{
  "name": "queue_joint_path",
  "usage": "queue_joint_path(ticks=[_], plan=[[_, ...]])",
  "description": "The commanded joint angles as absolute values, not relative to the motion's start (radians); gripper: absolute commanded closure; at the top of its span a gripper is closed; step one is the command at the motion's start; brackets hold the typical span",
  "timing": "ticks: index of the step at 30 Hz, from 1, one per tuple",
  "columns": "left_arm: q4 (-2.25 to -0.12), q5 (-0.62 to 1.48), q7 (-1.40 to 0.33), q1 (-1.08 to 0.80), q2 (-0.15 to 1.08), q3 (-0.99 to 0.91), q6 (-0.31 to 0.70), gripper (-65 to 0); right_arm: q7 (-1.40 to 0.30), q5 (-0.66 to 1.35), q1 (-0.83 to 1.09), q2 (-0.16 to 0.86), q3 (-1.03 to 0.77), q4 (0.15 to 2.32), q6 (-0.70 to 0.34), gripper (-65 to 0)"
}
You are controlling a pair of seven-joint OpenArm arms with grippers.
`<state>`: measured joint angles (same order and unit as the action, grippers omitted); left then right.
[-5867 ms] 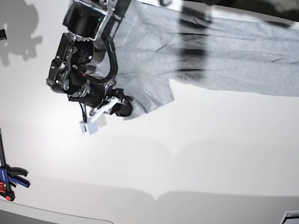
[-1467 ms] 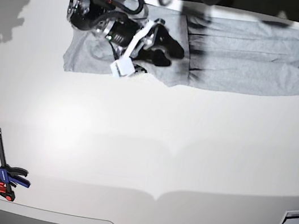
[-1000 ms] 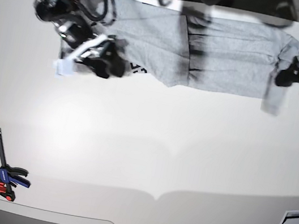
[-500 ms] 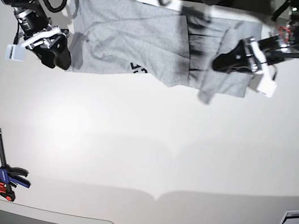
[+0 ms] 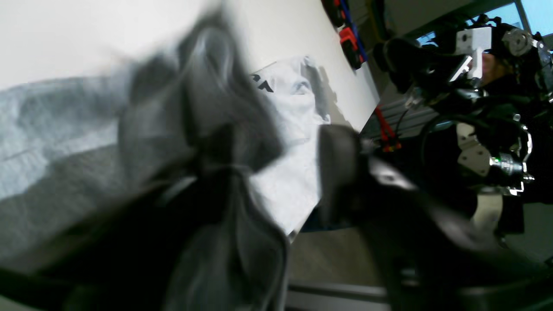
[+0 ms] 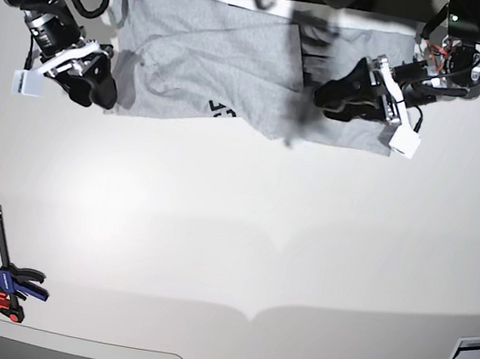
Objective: Fold the T-shirt properly
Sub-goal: 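Grasp both ends of the strip and fold them toward the middle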
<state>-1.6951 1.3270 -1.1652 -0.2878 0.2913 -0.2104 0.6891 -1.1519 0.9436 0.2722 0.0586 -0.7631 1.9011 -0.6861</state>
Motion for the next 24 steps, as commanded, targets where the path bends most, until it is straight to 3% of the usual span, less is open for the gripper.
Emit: queue_joint_path(ticks=[1, 14, 20, 24], plan=[[-1.713, 1.362, -1.163, -0.283, 0.301, -0.214, 0.698, -32.2, -1.132, 0.963, 0.275, 0.069, -0.766, 1.922, -0.698, -28.8], [-1.713, 1.364, -1.158, -0.285, 0.372, -0.215, 0.698, -32.2, -1.052, 0.774, 0.286, 0.099, -0.766, 1.903, -0.698, -28.9], [-1.713, 1.350, -1.158, -0.282, 0.372, -0.215, 0.698, -32.2, -1.074, 0.781, 0.312, 0.155, -0.765, 1.739, -0.698, -37.5], [-1.713, 1.351, -1.156, -0.282, 0.372, -0.215, 0.698, -32.2, -1.085, 0.891, 0.310, 0.180, -0.765, 1.584, -0.698, -37.6]])
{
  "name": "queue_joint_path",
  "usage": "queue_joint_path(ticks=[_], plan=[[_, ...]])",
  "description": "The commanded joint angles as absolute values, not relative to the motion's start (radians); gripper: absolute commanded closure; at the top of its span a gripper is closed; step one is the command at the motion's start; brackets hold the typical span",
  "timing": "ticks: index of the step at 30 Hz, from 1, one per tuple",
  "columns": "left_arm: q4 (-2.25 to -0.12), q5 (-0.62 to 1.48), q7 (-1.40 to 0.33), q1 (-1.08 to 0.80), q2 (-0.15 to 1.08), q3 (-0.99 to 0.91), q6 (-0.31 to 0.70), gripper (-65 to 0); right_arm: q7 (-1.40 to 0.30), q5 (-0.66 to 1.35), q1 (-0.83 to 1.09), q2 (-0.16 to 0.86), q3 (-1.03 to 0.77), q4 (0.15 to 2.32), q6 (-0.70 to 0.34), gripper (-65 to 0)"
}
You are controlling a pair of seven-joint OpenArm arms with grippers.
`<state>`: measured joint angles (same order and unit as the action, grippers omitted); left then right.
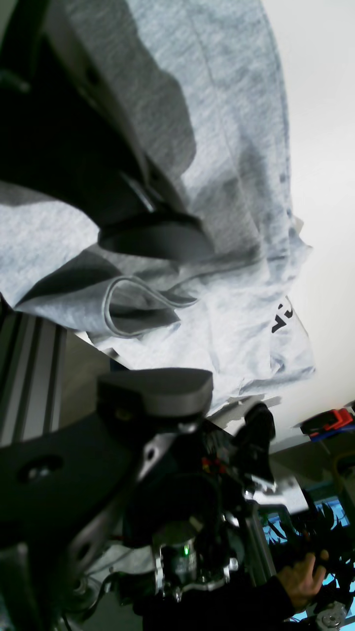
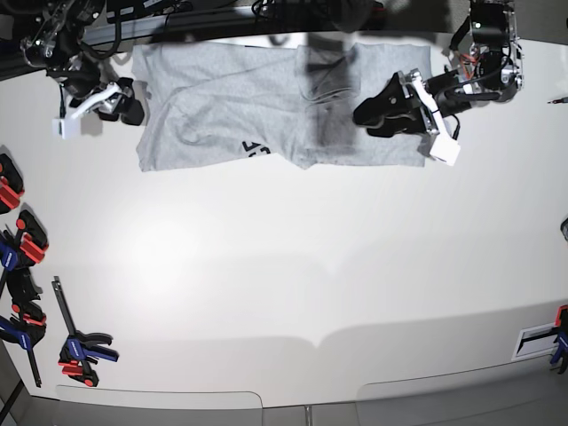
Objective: Fold the T-shirt properly
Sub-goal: 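Grasp both ends of the strip and fold them toward the middle, then fold the strip over again with both grippers into a compact bundle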
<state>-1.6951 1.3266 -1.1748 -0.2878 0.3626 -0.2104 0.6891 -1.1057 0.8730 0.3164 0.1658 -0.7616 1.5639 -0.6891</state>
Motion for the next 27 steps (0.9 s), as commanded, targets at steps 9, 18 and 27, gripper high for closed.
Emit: queue_joint_path(ticks=[9, 18, 27], plan=[[-1.713, 1.350, -1.155, -0.282, 0.372, -0.215, 0.698, -32.2, -1.200, 1.025, 0.311, 0.182, -0.738, 1.509, -0.698, -37.7], [-1.713, 1.350, -1.155, -0.282, 0.372, -0.215, 0.698, -32.2, -1.150, 0.922, 0.310, 0.174, -0.592, 1.509, -0.698, -37.7], [-1.713, 1.350, -1.151, -0.282, 0.372, -0.220, 0.698, -32.0, -1.145, 0.982, 0.310, 0.176, -0.575, 1.509, -0.698, -18.1]])
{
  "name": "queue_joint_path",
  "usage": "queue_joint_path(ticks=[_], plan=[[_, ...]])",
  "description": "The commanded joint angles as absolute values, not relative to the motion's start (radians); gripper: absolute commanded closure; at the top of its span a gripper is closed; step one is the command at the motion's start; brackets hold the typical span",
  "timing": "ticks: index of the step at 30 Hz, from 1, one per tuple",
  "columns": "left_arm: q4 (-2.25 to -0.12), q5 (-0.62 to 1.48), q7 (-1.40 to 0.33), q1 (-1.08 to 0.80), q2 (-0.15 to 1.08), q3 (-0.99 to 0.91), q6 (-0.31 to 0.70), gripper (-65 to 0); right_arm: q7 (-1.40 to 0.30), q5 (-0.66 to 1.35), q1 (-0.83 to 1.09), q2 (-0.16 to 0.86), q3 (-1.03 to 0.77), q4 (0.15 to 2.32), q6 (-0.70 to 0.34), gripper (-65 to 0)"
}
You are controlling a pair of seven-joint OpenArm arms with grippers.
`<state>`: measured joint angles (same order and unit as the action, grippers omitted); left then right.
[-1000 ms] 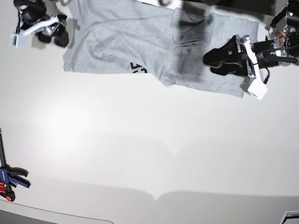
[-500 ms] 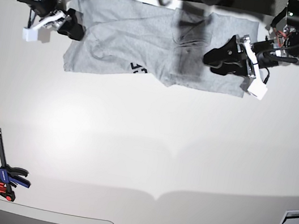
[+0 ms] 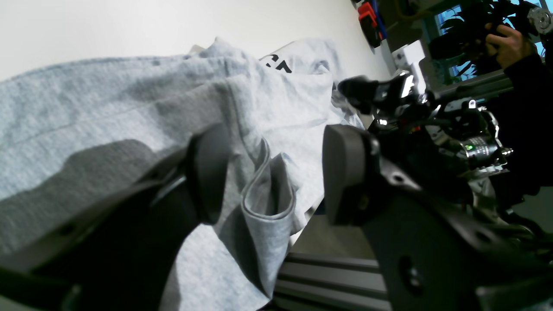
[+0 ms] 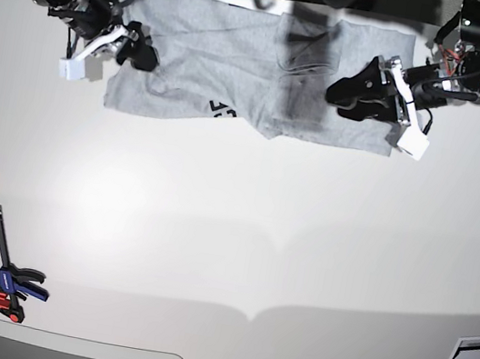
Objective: Fold the T-shirt properly
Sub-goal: 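Fold the strip over again with both grippers into a compact bundle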
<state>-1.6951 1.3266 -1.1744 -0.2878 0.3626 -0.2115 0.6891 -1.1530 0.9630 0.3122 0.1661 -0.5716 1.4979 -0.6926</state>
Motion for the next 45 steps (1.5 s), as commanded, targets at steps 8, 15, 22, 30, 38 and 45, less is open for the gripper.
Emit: queue_joint_path(ticks=[8, 15, 22, 30, 38, 45], plan=[[-1.713, 1.200, -1.150, -0.310, 0.414, -0.395, 0.698, -16.3, -1.171, 1.083, 0.262, 0.177, -0.577, 1.548, -0.698, 0.0], [-1.694, 1.017, -1.016, -0.468, 0.437, -0.465, 0.698, 0.0, -1.327, 1.291, 0.224, 0.118, -0.574, 1.764, -0.698, 0.0], [-1.679, 1.021, -1.001, -0.523, 0.432, -0.465, 0.698, 0.0, -1.324, 1.273, 0.236, -0.078, -0.368, 1.888, -0.698, 0.0], [-1.679, 1.022, -1.001, -0.538, 0.430, -0.465, 0.698, 0.0, -1.002, 0.736, 0.230, -0.157, 0.164, 1.885, -0.698, 0.0], [-1.679, 1.022, -0.997, -0.546, 0.430, -0.465, 0.698, 0.0, -0.781, 0.337, 0.229, -0.157, 0.447, 1.883, -0.549, 0.0], [-1.679, 1.022, -0.997, -0.546, 0.430, -0.465, 0.698, 0.0, -0.717, 0.264, 0.180, -0.157, 0.514, 1.767, -0.492, 0.0]])
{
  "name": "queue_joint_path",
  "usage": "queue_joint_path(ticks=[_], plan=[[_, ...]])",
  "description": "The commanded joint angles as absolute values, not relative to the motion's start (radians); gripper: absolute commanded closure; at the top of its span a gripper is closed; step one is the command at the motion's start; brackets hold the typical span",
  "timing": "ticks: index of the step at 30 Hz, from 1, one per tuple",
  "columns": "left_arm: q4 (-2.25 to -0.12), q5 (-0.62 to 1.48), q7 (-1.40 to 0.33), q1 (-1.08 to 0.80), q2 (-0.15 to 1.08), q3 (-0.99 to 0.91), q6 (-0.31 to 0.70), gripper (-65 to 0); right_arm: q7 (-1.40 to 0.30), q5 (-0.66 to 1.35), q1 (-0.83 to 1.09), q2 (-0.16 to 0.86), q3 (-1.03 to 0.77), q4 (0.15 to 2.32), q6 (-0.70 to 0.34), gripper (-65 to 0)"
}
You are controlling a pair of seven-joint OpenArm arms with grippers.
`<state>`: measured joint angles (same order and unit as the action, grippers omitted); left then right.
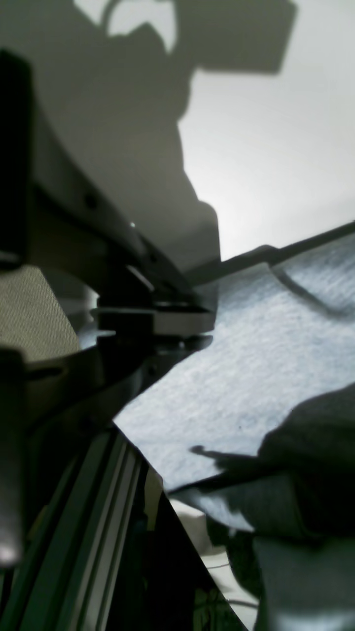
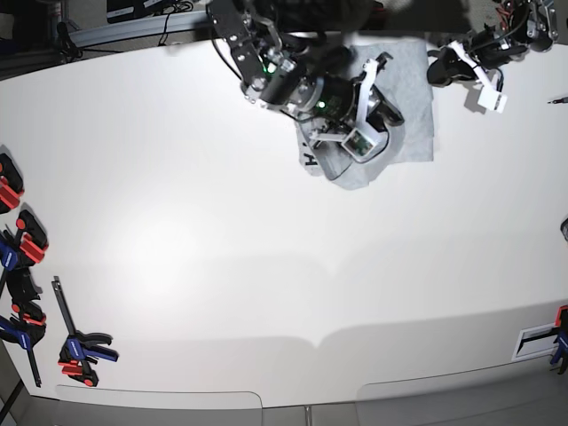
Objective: Fold the T-shirt properly
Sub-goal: 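Fold the strip over again with both grippers into a compact bundle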
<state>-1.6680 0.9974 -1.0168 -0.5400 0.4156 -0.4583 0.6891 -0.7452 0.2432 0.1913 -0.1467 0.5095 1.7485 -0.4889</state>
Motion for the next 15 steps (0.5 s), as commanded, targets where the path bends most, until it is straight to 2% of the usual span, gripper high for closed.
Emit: queue_joint_path(ticks=[1, 7, 12, 15], plan=[[-1.679, 1.022, -0.997, -0.546, 0.430, -0.465, 0.698, 0.0, -0.716, 0.269, 0.165, -0.157, 0.514, 1.739, -0.492, 0.0], [-1.679, 1.022, -0.996, -0.546, 0.430, -0.465, 0.698, 0.0, -0.719, 0.406, 0.100, -0.157, 0.514, 1.648, -0.500, 0.0], [-1.679, 1.022, -0.994, -0.546, 0.430, -0.465, 0.698, 0.0, -0.757, 0.539, 0.097, -0.157, 0.518, 1.648, -0.549, -15.2], [-1.679, 1.023, -0.993, -0.546, 0.430, -0.465, 0.698, 0.0, -0.833, 0.638, 0.097, -0.157, 0.537, 1.648, -0.593, -21.0]])
